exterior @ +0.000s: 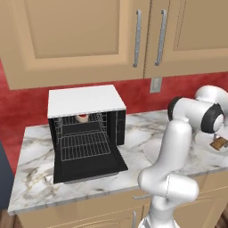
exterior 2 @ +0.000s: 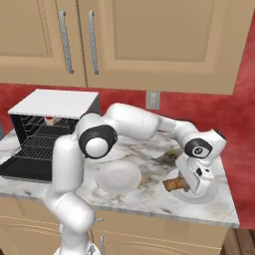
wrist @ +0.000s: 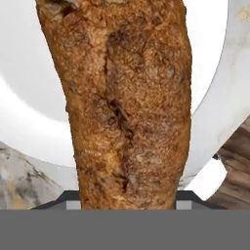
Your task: Open the toaster oven door. Place the baguette on the bottom rack in the toaster oven and place the steak on the top rack.
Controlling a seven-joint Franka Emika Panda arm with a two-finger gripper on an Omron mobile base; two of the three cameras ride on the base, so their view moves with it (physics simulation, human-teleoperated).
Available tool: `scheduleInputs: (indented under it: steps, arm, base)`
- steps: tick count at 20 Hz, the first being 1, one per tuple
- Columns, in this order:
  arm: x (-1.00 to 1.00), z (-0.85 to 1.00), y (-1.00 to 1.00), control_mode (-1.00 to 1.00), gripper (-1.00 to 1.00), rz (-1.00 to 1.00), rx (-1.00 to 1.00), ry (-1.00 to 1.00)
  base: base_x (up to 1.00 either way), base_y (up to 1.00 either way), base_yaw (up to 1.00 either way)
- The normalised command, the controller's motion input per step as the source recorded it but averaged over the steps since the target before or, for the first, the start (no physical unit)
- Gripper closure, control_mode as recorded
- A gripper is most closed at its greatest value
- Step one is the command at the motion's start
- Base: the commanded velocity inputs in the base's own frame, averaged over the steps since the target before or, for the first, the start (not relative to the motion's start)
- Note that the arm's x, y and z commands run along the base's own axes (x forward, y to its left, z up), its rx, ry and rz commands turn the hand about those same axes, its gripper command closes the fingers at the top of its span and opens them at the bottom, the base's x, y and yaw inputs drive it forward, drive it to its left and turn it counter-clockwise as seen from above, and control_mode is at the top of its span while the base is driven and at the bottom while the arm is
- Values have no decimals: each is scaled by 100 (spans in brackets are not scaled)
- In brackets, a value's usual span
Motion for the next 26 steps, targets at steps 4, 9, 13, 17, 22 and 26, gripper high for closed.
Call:
scheduleInputs:
  steps: [4,9,13,17,22,26]
  arm:
    - [-51,58,100,-100,100,38,0,-24]
    - [-36,63,100,-100,100,31,0,-32]
    - [-25,63,100,-100,100,35,-1,-21]
    - [-1,66,100,-100,100,44,-8,-16]
    - [0,41,100,-100,100,49,-14,-20]
    - [0,40,100,-100,100,52,-10,-14]
  base:
    - [0,0,0]
    - [0,0,0]
    - [0,0,0]
    - [0,0,0]
    - [0,0,0]
    - [0,0,0]
